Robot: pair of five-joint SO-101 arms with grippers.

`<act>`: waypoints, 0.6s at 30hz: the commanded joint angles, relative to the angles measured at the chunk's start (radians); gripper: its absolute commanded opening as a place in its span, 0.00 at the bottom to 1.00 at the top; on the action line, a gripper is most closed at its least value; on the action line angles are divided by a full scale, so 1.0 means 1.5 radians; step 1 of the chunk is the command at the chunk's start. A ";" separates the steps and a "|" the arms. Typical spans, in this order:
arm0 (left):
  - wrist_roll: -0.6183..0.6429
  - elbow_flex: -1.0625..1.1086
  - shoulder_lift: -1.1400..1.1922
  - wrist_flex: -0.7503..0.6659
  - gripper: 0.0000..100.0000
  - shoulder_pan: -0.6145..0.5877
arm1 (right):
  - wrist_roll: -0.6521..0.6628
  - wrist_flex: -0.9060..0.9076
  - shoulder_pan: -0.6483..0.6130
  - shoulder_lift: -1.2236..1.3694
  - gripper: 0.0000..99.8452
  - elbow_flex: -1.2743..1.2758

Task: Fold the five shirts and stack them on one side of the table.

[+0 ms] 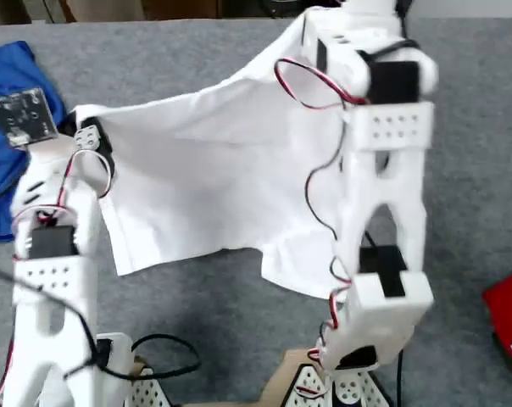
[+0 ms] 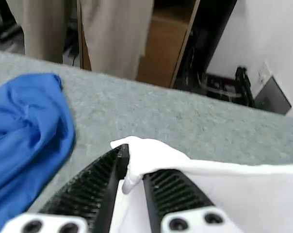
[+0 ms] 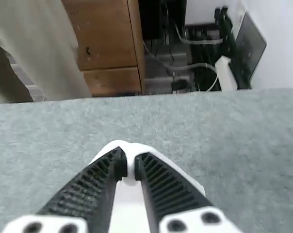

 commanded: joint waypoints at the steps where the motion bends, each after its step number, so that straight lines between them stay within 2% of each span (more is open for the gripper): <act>1: 0.000 -0.002 0.116 -0.163 0.02 -0.010 | 0.002 -0.096 0.009 0.042 0.00 0.006; 9: 0.001 -0.295 0.490 -0.145 0.02 -0.024 | 0.002 -0.178 0.034 0.107 0.00 0.005; 13: 0.001 -0.446 0.599 -0.001 0.02 -0.021 | 0.002 -0.174 0.034 0.119 0.00 0.007; 18: -0.004 -0.549 0.647 0.213 0.02 -0.019 | 0.005 -0.127 0.025 0.116 0.00 0.007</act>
